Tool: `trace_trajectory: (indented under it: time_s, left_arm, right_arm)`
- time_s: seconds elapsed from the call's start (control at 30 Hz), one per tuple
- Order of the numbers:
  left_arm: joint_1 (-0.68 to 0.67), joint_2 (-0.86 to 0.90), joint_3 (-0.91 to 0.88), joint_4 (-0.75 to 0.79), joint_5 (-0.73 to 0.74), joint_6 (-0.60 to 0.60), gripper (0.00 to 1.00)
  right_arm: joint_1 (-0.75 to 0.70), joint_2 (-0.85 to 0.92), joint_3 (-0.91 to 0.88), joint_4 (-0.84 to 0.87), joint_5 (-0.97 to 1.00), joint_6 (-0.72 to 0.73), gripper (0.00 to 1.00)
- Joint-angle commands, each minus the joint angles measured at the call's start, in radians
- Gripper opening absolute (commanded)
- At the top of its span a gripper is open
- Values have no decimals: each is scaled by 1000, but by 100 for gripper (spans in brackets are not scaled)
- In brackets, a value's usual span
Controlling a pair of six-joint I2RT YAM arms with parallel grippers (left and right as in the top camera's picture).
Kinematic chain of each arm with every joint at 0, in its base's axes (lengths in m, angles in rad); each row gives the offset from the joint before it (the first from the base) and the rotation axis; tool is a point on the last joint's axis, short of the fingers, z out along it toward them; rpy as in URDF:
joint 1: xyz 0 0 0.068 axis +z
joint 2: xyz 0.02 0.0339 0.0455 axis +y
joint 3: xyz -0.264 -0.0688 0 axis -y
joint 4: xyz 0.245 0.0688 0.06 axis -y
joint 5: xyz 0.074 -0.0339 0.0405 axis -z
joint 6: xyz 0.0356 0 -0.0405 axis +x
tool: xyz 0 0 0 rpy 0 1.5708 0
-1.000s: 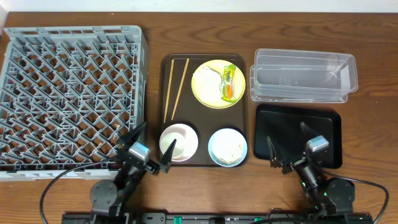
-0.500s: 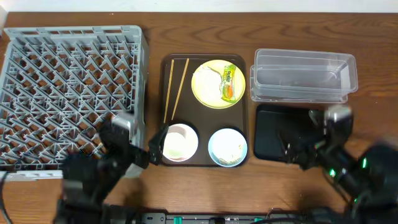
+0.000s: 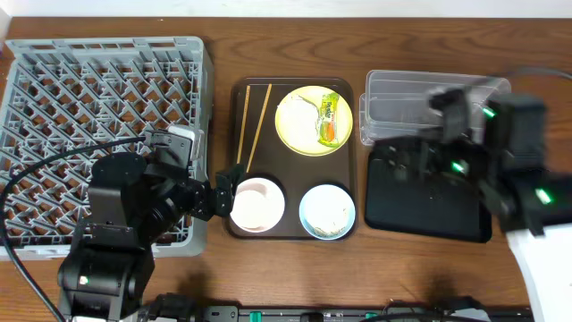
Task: Sort waste into correct bins and load items into the dishwasher
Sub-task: 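Grasp the white tissue with the right gripper, drop it in the clear bin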
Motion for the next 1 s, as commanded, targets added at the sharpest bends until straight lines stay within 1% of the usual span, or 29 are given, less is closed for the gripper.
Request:
trace_trajectory:
  time_s: [0.0, 0.07, 0.17, 0.2, 0.3, 0.33, 0.4, 0.47, 0.53, 0.6, 0.73, 0.8, 0.83, 0.87, 0.93, 0.97]
  left_arm:
    - [0, -3, 18, -8, -2, -1, 94]
    - [0, -3, 18, -16, -1, -1, 94]
    - [0, -3, 18, -27, -1, -1, 94]
    - [0, -3, 18, -29, -1, -1, 94]
    - [0, -3, 18, -29, -1, -1, 94]
    - [0, -3, 18, -29, -1, -1, 94]
    - [0, -3, 18, -29, -1, -1, 94]
    - [0, -3, 18, -29, -1, -1, 94]
    - [0, -3, 18, -29, -1, -1, 94]
    - [0, -3, 18, -29, -1, -1, 94]
    - [0, -3, 18, -29, -1, -1, 94]
    - [0, -3, 18, -29, -1, -1, 94]
    - [0, -3, 18, -29, -1, -1, 94]
    - [0, -3, 18, -29, -1, -1, 94]
    - [0, -3, 18, -29, -1, -1, 94]
    - [0, -3, 18, -29, -1, -1, 94]
  right_arm:
    - [122, 142, 91, 9, 111, 0, 99]
    - [194, 256, 171, 9, 207, 1, 99]
    - [256, 407, 271, 31, 332, 2, 99]
    - [266, 451, 292, 48, 355, 5, 96]
    - [283, 578, 309, 150, 362, 12, 95]
    - [285, 607, 309, 180, 362, 12, 97]
    - [287, 681, 309, 256, 362, 12, 98]
    - [287, 751, 309, 327, 367, 11, 96]
    - [287, 818, 309, 381, 364, 13, 91]
    - [292, 874, 309, 411, 357, 12, 86]
    - [313, 969, 309, 444, 357, -34, 82]
    - [327, 1001, 309, 450, 357, -57, 75]
    - [334, 1010, 309, 453, 357, -69, 70]
    - [340, 1011, 309, 454, 357, -86, 61]
    - [348, 1000, 311, 452, 357, -122, 35]
    - [349, 983, 312, 447, 359, -124, 29]
